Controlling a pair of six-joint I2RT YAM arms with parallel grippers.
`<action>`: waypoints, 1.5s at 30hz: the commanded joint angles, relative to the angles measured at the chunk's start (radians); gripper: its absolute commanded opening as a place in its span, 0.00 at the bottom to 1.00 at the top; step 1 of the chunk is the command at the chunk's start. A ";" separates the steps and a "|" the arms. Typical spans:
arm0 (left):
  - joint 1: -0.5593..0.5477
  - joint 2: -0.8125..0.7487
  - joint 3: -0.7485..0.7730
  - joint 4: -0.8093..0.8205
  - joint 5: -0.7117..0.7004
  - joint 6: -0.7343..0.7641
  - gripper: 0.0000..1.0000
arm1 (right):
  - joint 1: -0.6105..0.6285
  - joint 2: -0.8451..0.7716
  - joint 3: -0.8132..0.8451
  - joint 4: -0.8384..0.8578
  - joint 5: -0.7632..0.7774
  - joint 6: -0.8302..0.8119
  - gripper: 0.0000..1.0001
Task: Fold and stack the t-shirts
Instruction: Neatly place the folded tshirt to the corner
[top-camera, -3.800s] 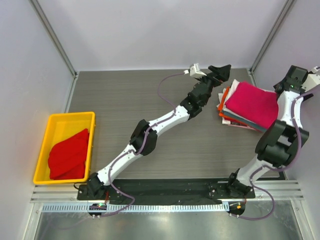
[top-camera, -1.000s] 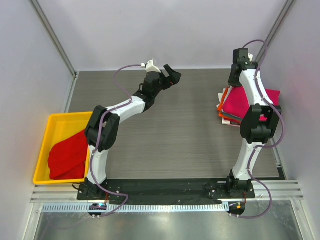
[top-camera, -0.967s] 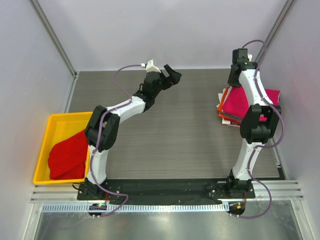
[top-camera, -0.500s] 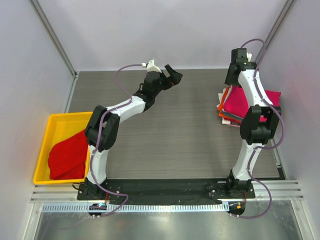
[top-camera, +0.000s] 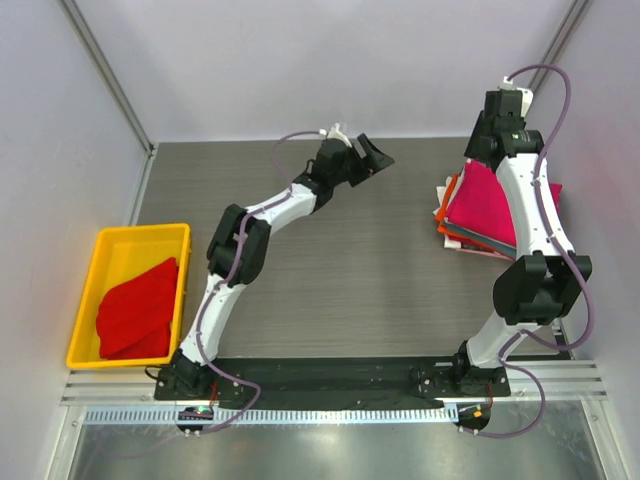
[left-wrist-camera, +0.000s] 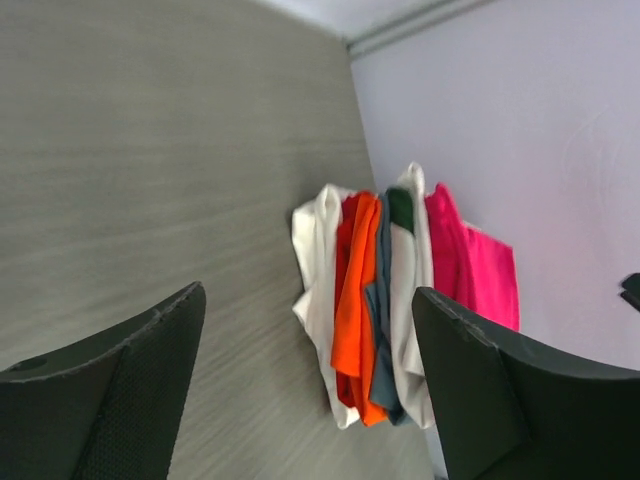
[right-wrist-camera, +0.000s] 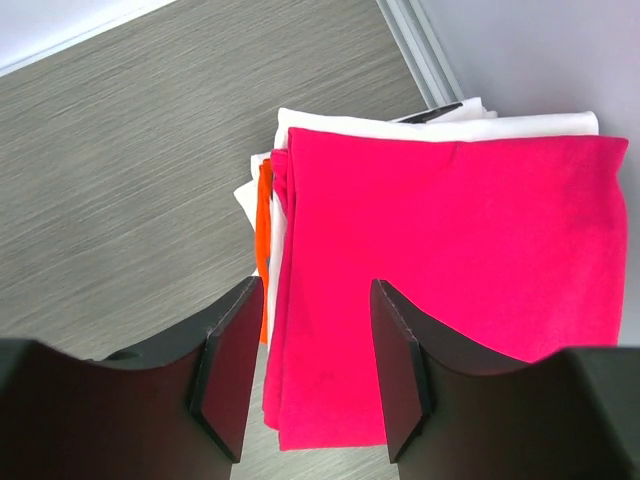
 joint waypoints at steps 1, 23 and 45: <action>-0.055 0.095 0.101 -0.048 0.114 -0.123 0.82 | 0.005 -0.047 -0.042 0.041 -0.003 0.005 0.52; -0.173 0.399 0.432 -0.109 0.153 -0.314 0.65 | -0.023 -0.170 -0.179 0.088 0.005 0.037 0.50; -0.256 0.553 0.586 -0.062 -0.002 -0.435 0.43 | -0.159 -0.268 -0.312 0.134 -0.104 0.056 0.49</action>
